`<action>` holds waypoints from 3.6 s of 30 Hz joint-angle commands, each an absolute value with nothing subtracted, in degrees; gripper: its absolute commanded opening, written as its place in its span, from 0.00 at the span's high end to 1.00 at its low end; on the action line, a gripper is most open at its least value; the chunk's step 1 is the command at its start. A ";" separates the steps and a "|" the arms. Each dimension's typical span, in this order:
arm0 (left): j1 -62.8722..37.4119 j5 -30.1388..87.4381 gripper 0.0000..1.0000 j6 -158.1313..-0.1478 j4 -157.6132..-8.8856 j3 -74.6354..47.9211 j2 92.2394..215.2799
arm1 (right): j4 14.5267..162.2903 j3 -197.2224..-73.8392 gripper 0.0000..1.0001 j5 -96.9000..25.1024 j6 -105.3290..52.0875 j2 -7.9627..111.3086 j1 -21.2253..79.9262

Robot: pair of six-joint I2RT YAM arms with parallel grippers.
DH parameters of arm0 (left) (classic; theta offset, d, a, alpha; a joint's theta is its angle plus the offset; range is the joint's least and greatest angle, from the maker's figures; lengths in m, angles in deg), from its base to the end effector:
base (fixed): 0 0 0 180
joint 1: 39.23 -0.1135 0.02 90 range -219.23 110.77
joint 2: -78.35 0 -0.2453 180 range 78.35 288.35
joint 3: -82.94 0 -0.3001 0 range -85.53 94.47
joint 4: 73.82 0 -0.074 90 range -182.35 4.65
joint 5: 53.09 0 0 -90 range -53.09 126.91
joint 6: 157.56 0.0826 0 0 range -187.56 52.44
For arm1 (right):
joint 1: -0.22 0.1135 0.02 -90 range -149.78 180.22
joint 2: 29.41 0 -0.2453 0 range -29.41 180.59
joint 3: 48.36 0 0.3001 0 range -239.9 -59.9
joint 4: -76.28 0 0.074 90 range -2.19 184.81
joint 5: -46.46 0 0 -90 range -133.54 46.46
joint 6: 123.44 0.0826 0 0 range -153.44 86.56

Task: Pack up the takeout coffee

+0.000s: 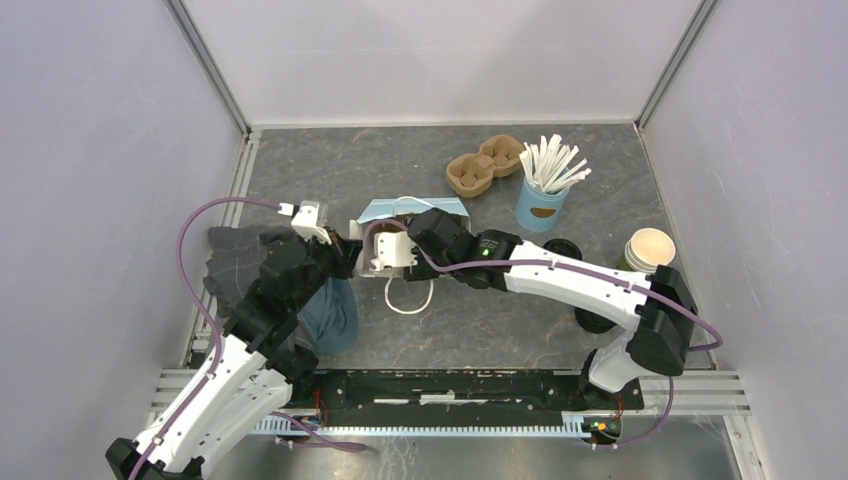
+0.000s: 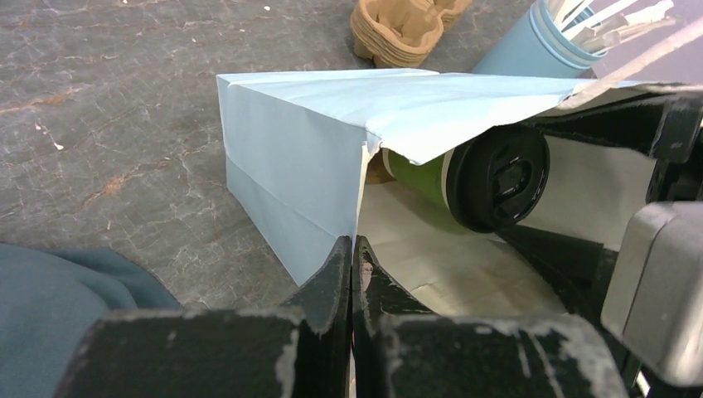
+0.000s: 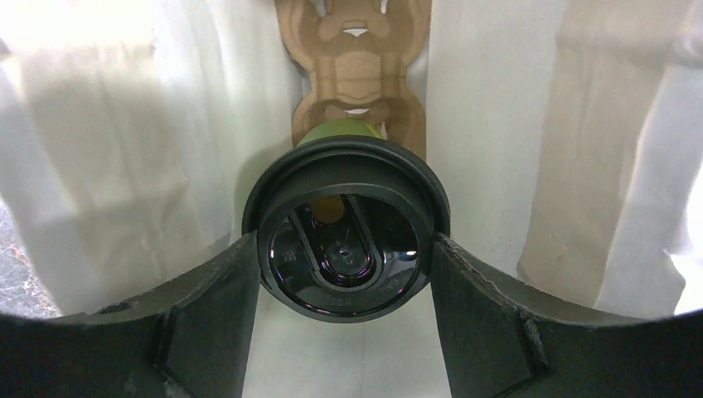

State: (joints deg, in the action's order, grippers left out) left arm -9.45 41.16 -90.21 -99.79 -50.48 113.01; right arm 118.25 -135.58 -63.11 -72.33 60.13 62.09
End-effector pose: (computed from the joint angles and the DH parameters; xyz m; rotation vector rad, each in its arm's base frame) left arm 0.2318 -0.1256 0.2770 0.0617 1.8530 -0.5773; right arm 0.2255 0.3631 0.2406 -1.6582 1.5889 -0.1948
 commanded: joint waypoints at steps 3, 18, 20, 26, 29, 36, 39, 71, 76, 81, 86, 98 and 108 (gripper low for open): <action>-9.17 38.90 0.98 -88.21 -99.35 -51.98 112.51 | 113.63 -134.14 0.51 -59.59 -75.22 56.90 59.45; -5.67 41.75 0.98 -88.91 -101.02 -51.97 114.45 | 111.99 -135.00 0.52 -57.70 -82.66 61.90 56.56; -5.57 41.84 0.98 -88.92 -101.19 -51.91 114.13 | 111.87 -135.13 0.52 -58.22 -83.65 62.45 56.56; -5.57 41.52 0.98 -89.00 -101.44 -51.46 114.34 | 117.92 -141.74 0.52 -55.92 -84.33 65.27 56.91; -5.54 41.59 0.98 -89.17 -101.21 -51.58 114.32 | 116.35 -140.65 0.52 -58.12 -84.34 65.60 56.91; -5.54 41.76 0.98 -88.93 -101.58 -51.43 114.17 | 115.39 -139.28 0.52 -61.24 -83.20 65.79 55.86; -5.54 41.78 0.98 -88.94 -101.53 -51.43 114.21 | 112.16 -136.59 0.52 -59.91 -82.62 63.92 55.60; -5.57 29.34 0.98 -92.36 -112.35 -34.72 124.23 | 101.11 -124.49 0.53 -49.94 -75.01 57.60 52.34; -5.49 25.53 0.98 -96.21 -114.69 -33.83 124.28 | 102.16 -121.69 0.52 -48.25 -72.97 54.25 52.42; -5.50 22.85 0.98 -98.79 -117.18 -33.30 123.94 | 104.67 -121.10 0.52 -46.50 -72.21 53.18 52.40; -5.57 21.87 0.98 -101.58 -120.19 -32.67 124.16 | 108.11 -122.92 0.52 -45.04 -71.19 53.63 52.40; -5.66 25.51 0.98 -104.69 -129.04 -27.17 129.69 | 113.94 -127.11 0.52 -43.93 -71.03 59.36 52.35; -5.66 26.96 0.98 -103.26 -131.24 -31.35 128.76 | 102.62 -120.41 0.52 -46.84 -65.25 53.96 52.34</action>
State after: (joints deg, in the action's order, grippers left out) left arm -5.73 26.52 -102.76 -128.58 -29.85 129.99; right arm 107.76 -124.87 -46.06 -69.75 57.79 52.30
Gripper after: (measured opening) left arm 0.022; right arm 0.737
